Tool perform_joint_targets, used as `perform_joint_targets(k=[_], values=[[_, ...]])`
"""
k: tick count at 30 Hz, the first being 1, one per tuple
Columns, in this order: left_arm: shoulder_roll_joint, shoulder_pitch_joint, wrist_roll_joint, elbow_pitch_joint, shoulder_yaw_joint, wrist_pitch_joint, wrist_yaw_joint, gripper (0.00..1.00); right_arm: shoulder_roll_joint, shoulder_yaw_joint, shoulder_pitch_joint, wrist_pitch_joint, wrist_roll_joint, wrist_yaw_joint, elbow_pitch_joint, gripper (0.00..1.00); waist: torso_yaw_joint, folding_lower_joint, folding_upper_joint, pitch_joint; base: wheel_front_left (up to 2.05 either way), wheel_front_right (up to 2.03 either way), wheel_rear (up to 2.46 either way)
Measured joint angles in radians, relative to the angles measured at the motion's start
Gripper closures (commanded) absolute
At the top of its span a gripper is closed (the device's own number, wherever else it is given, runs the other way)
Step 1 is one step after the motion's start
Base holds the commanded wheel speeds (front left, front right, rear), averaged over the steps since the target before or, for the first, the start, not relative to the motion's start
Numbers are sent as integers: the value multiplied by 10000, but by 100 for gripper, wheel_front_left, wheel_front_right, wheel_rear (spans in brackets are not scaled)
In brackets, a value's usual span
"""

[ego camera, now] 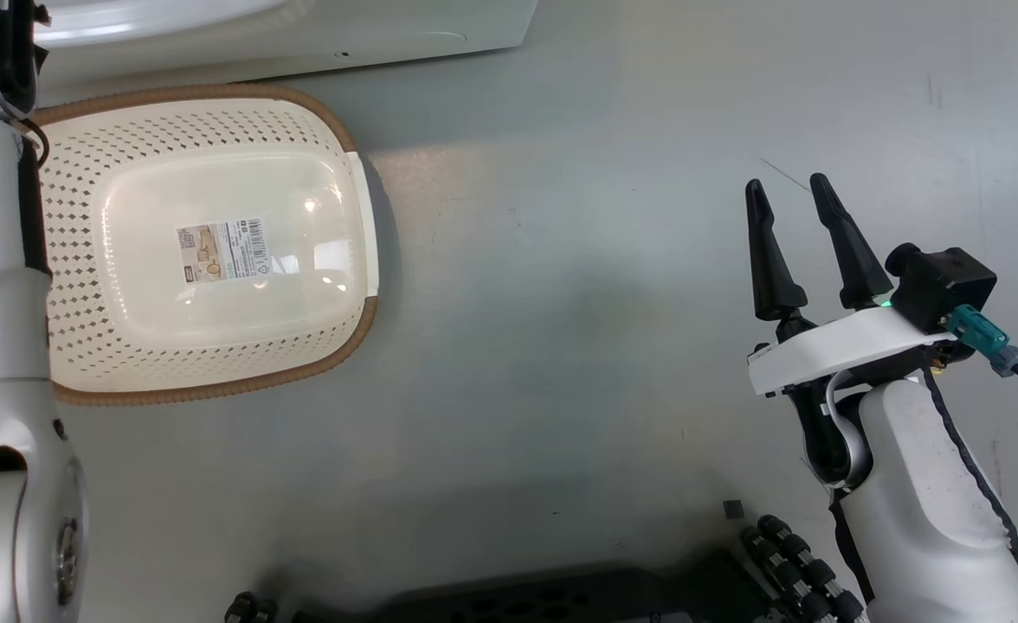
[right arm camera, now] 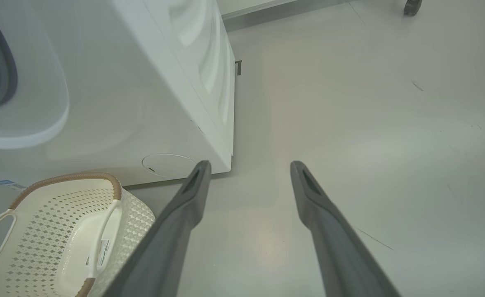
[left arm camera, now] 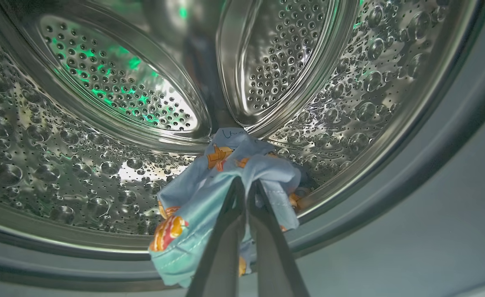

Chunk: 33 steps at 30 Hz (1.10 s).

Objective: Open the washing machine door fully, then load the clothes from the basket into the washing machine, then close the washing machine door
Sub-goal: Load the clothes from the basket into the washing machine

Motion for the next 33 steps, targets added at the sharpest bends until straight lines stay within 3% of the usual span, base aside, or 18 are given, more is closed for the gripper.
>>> perform_joint_targets(k=[33], values=[[1035,-2819,-290,-81,128,508,-186,100,10,234,-169,0,261,0,-366,0,-533,0,0,2181,0,0,0]])
